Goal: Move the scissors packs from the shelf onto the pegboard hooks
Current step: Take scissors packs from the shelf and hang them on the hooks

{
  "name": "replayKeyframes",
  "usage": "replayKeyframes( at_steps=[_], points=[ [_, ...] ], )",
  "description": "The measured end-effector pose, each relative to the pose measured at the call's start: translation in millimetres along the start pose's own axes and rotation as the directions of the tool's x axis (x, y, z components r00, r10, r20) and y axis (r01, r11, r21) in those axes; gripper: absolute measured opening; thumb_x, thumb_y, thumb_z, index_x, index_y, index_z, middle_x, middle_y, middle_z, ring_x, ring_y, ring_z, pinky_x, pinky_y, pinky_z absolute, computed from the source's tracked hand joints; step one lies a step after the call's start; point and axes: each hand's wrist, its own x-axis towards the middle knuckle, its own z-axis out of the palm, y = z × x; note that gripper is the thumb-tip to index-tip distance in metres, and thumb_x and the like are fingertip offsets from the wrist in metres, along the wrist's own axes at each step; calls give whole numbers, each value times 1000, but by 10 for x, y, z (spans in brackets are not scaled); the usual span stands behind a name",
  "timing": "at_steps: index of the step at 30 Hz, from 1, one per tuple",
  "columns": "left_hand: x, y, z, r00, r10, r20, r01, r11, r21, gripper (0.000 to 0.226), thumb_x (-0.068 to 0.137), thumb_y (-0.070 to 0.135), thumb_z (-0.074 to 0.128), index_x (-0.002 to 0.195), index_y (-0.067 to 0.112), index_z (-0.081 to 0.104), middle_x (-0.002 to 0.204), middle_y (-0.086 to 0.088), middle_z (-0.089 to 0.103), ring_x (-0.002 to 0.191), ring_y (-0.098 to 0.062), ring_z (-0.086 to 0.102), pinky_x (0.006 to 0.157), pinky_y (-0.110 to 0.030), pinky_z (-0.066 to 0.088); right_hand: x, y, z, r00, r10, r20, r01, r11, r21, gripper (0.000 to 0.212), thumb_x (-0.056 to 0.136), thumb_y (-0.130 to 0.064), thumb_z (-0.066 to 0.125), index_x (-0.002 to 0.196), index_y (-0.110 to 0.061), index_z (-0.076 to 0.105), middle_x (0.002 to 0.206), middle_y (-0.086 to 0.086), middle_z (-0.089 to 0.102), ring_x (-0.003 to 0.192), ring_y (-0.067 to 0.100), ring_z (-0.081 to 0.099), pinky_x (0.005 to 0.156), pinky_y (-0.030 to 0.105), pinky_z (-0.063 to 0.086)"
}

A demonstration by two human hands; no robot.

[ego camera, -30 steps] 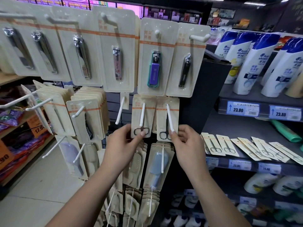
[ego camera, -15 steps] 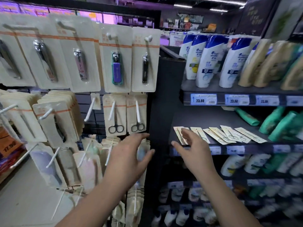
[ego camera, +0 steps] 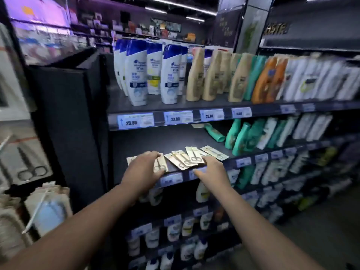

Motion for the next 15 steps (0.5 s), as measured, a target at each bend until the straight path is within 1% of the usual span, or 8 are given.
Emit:
replayKeyframes(
  at_steps=[2,5,7,10,12,15],
  points=[
    [195,177,214,999,-33,-1,33,999,-3,47,82,38,73,124,19,65,119,-4,71,112,-27,65,89,-36,50,229,261,-91,1000,-5,11,5,1000,-5,58,85,-32,73,136,-10,57,135,12,63,126,31,58,102,38,49],
    [455,414,535,996,-92,-10,92,996,-6,49,81,40,74,123,16,65,120,-6,71,114,-28,64,93,-38,51,583,625,-191,997,-64,30,65,998,-23,52,83,-33,72,130,-13,61,123,10,67,116,31,62,94,38,53],
    [613,576,727,989,-146,-11,146,989,6,50,82,41,74,124,15,65,122,-6,71,116,-28,63,96,-37,49,824,828,-250,993,-101,61,102,995,-9,46,83,-31,72,125,-15,63,118,11,67,111,32,63,92,38,52],
    [810,804,955,974,-225,-16,226,974,28,53,83,45,73,126,14,64,124,-6,70,118,-27,62,97,-36,45,1172,1059,-302,980,-159,121,163,986,-22,45,83,-33,72,122,-14,62,120,12,65,113,34,61,95,40,51],
    [933,913,1076,958,-287,-20,288,957,33,54,83,46,72,125,14,64,123,-7,71,118,-27,63,97,-36,47,1381,1162,-299,967,-190,168,200,979,-48,47,83,-36,71,121,-11,61,121,12,64,114,35,60,93,41,52],
    [1063,1002,1207,922,-385,-44,387,921,36,56,81,48,73,124,12,65,123,-8,71,118,-28,63,97,-39,49,1627,1220,-245,942,-241,233,257,966,-41,46,85,-38,68,119,-8,60,121,14,62,115,36,59,90,42,52]
  ],
)
